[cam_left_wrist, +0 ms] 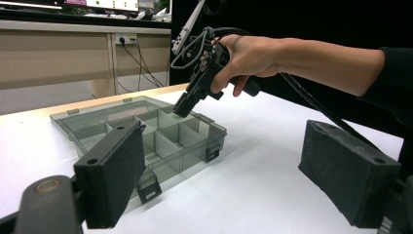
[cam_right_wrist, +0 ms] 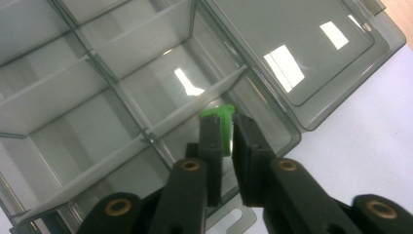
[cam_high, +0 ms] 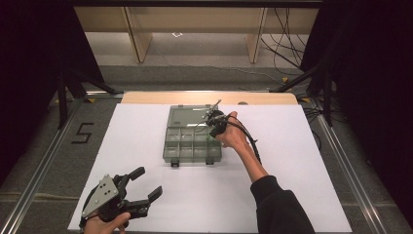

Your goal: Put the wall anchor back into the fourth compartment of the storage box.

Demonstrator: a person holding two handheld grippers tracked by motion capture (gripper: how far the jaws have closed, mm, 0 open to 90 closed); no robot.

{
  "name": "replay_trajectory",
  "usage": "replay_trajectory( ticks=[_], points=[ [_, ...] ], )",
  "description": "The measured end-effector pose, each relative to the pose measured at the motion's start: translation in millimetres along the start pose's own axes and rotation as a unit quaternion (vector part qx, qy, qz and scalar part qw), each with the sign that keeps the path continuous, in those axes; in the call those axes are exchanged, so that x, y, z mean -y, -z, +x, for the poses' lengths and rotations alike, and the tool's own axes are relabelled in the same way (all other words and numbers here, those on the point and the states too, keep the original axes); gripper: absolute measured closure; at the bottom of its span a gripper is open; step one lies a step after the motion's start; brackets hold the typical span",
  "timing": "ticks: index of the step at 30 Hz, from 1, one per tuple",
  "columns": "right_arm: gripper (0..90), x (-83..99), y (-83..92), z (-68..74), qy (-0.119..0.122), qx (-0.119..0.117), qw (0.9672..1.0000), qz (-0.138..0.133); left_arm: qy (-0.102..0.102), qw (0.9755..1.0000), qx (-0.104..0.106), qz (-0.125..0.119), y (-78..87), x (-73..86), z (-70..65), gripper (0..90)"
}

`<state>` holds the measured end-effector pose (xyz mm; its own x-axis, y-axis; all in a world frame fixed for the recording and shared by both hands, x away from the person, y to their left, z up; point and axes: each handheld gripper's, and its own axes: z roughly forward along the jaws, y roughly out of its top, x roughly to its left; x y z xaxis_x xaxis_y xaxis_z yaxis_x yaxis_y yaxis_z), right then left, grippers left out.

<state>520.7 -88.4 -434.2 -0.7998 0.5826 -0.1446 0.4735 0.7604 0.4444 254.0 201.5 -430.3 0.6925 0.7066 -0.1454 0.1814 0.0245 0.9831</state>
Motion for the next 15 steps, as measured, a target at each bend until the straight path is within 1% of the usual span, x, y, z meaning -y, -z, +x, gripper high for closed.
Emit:
replay_trajectory(
  ticks=[2, 6, 7, 9, 10, 13, 14, 15],
  points=[
    [78.0, 0.1, 0.4, 0.1, -0.003, -0.003, 1.0, -0.002, -0.002, 1.0, 0.002, 0.0, -0.1, -0.1, 0.4, 15.8],
    [66.4, 0.3, 3.9, 0.2, -0.012, 0.002, 0.9998, -0.014, -0.003, 1.0, 0.003, -0.001, 0.1, -0.2, 0.7, 15.8],
    [62.1, 0.4, 6.3, 0.1, -0.016, 0.001, 0.9997, -0.017, -0.001, 1.0, 0.002, -0.001, 0.2, -0.2, 0.4, 15.8],
    [56.3, 0.9, 10.8, 1.4, -0.023, -0.001, 0.9995, -0.023, 0.001, 1.0, -0.001, 0.0, 0.3, -0.1, 0.3, 15.8],
    [54.0, 1.5, 12.9, 2.0, -0.022, -0.008, 0.9994, -0.026, 0.001, 1.0, -0.001, 0.0, 0.3, -0.1, 0.4, 15.8],
    [47.8, 3.9, 20.7, 5.4, -0.028, -0.007, 0.9985, -0.045, -0.003, 1.0, 0.001, 0.0, 0.2, -0.3, 0.7, 15.8],
    [46.3, 5.0, 23.5, 6.4, -0.029, -0.009, 0.9982, -0.051, 0.002, 1.0, 0.0, 0.0, 0.3, -0.1, 0.0, 15.8],
    [44.4, 6.4, 26.5, 7.8, -0.033, -0.014, 0.998, -0.053, 0.001, 1.0, -0.001, -0.001, 0.3, -0.1, 0.2, 15.8]
  ],
)
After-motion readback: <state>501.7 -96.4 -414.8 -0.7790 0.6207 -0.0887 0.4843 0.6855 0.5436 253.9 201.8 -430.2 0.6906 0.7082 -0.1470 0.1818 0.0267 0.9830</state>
